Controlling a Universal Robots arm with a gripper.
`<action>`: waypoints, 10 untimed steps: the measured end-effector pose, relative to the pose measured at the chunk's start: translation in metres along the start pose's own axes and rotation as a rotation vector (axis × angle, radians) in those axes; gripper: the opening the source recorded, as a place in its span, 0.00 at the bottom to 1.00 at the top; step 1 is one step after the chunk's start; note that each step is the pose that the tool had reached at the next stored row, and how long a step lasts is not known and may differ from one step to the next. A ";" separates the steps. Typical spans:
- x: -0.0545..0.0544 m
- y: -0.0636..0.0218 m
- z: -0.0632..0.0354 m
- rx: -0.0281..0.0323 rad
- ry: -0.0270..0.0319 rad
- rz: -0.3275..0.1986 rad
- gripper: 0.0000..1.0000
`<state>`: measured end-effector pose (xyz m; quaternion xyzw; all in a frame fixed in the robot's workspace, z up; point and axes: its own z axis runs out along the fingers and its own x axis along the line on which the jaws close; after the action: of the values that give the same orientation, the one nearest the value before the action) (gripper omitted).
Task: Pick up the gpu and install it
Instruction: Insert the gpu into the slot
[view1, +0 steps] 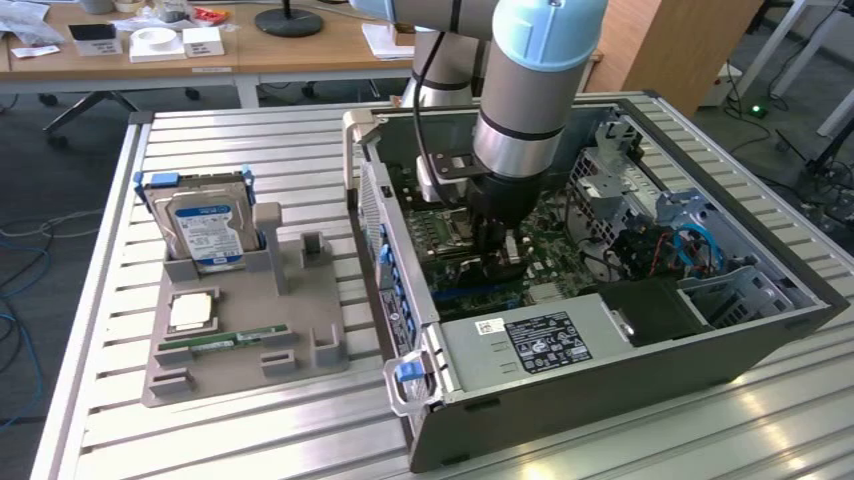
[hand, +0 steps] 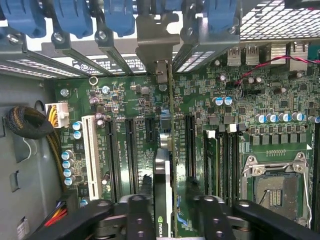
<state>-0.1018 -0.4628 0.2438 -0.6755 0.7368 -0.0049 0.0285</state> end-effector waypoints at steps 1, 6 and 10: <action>0.000 0.0000 -0.0001 -0.0001 0.0003 0.000 0.40; 0.000 -0.0001 -0.0003 -0.0001 0.0003 0.000 0.46; 0.000 -0.0004 -0.0069 -0.0001 0.0004 0.000 0.46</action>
<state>-0.1018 -0.4629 0.2507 -0.6756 0.7367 -0.0050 0.0283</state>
